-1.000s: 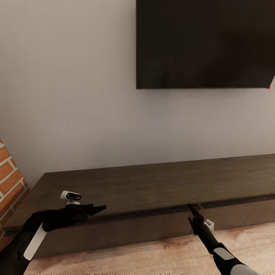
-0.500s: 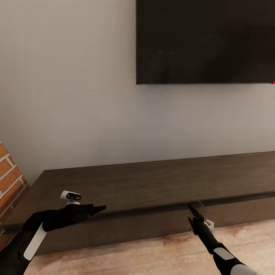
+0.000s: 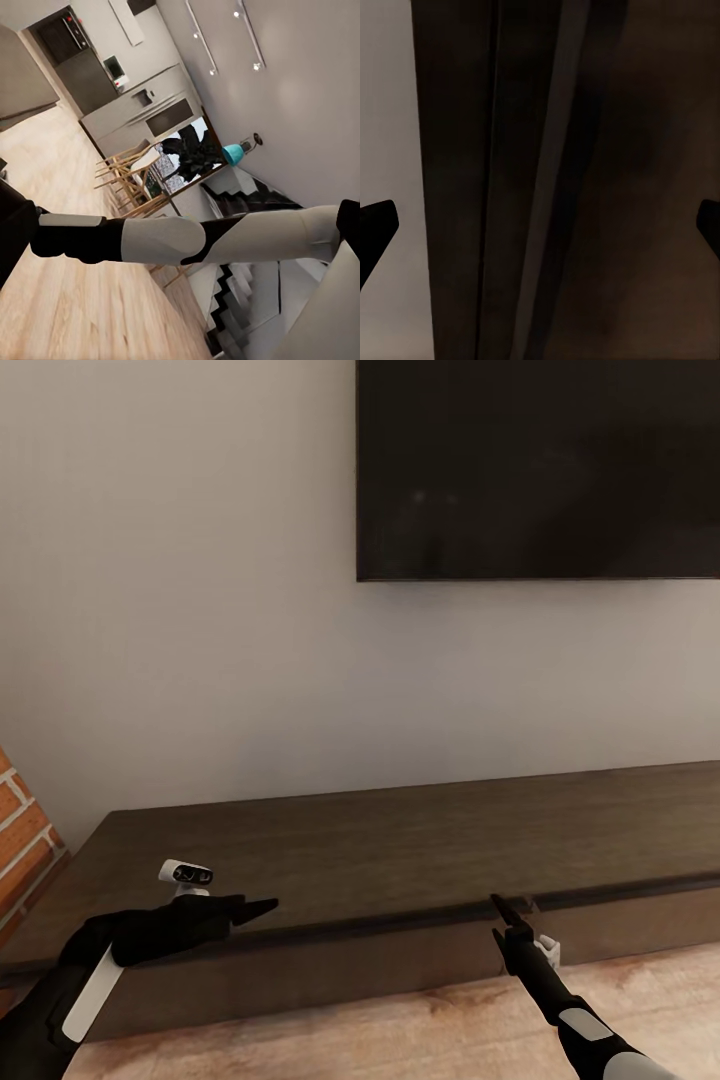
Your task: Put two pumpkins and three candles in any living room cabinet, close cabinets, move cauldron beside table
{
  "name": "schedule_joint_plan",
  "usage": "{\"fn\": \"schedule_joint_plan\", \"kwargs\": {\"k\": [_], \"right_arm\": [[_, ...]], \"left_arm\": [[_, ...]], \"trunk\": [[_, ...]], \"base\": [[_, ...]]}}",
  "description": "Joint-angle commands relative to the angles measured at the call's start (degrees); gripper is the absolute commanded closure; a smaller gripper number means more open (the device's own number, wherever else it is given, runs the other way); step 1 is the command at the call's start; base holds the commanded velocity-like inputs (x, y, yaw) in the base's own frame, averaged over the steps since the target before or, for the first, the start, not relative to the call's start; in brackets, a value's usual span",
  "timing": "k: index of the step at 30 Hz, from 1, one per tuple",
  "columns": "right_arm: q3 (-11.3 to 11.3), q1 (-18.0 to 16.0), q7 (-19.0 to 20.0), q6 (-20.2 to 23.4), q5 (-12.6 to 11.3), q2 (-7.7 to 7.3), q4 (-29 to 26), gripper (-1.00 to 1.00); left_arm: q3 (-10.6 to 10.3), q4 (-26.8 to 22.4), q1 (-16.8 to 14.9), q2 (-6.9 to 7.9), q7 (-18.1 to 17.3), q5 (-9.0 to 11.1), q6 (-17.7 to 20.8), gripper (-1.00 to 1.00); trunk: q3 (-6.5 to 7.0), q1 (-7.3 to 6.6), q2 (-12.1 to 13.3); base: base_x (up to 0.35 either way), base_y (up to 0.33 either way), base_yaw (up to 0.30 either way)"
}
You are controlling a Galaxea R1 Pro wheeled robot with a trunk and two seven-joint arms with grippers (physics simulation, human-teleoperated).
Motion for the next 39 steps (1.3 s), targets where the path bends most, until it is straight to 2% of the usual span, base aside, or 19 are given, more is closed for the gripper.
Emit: {"fn": "schedule_joint_plan", "kwargs": {"k": [1, 29, 30, 39], "right_arm": [[0.1, 0.0, 0.1, 0.6, -0.6, -0.02, 0.0, -1.00], [0.2, 0.0, 0.1, 0.6, -0.6, -0.02, 0.0, -1.00], [0.2, 0.0, 0.1, 0.6, -0.6, -0.02, 0.0, 1.00], [0.3, 0.0, 0.1, 0.7, -0.6, -0.02, 0.0, 1.00]], "left_arm": [[0.0, 0.0, 0.0, 0.01, -0.2, 0.0, 0.6, -1.00], [0.0, 0.0, 0.0, 0.00, -0.2, 0.0, 0.6, -1.00], [0.0, 0.0, 0.0, 0.00, -0.2, 0.0, 0.6, -1.00], [0.0, 0.0, 0.0, 0.00, -0.2, 0.0, 0.6, -1.00]], "trunk": [[-0.05, -0.01, 0.0], [-0.05, -0.01, 0.0], [-0.05, -0.01, 0.0], [-0.05, -0.01, 0.0]], "base": [[0.012, 0.000, 0.000], [0.013, 0.000, 0.000], [0.000, 0.000, 0.000], [-0.021, 0.000, 0.000]]}}
